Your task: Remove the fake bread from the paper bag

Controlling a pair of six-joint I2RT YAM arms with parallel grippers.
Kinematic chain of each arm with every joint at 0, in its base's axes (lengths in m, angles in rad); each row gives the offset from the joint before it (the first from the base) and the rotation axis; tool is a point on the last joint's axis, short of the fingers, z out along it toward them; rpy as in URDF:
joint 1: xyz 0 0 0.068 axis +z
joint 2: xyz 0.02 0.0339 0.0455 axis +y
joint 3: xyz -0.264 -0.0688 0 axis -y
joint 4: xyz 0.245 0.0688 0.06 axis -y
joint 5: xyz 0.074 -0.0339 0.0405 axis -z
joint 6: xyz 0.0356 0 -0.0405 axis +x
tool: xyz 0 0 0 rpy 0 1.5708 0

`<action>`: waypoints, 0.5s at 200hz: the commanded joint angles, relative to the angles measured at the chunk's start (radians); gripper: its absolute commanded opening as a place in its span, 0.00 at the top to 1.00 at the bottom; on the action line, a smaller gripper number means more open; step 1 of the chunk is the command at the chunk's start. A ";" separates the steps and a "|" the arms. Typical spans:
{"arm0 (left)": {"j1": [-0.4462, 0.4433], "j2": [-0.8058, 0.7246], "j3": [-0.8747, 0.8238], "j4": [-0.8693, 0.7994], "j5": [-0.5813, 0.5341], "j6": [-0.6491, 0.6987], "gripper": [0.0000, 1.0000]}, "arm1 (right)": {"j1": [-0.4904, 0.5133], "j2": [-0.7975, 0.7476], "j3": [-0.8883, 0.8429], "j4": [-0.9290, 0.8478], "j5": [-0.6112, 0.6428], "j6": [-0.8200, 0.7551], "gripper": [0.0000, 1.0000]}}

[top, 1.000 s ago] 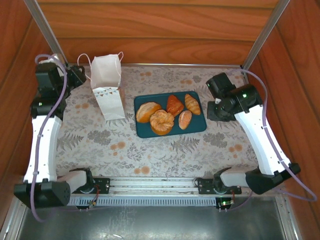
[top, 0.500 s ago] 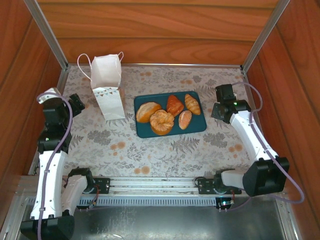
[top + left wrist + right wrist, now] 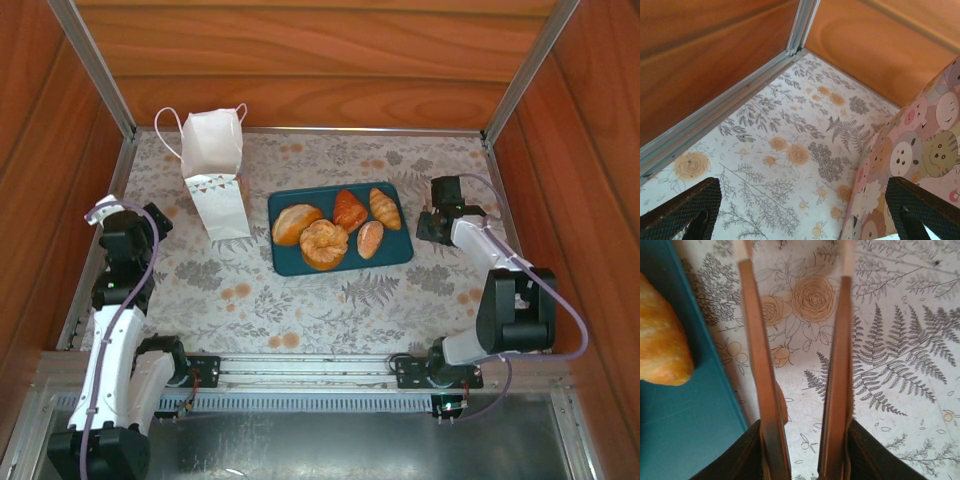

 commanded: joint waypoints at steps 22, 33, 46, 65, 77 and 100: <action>0.008 -0.033 -0.019 0.091 -0.041 -0.009 0.10 | -0.050 0.060 -0.023 0.032 -0.041 0.005 0.52; 0.007 -0.035 -0.014 0.082 -0.045 -0.004 0.10 | -0.053 0.070 -0.029 0.030 -0.043 0.007 0.50; 0.007 -0.042 -0.012 0.075 -0.049 -0.002 0.10 | -0.056 0.082 -0.037 0.032 -0.042 0.005 0.50; 0.007 -0.052 -0.014 0.077 -0.058 -0.001 0.10 | -0.060 0.102 -0.044 0.028 -0.039 0.003 0.49; 0.007 -0.052 -0.014 0.079 -0.060 -0.003 0.10 | -0.064 0.113 -0.046 0.021 -0.033 0.001 0.46; 0.008 -0.047 -0.014 0.076 -0.055 -0.005 0.10 | -0.067 0.127 -0.052 0.019 -0.019 0.004 0.42</action>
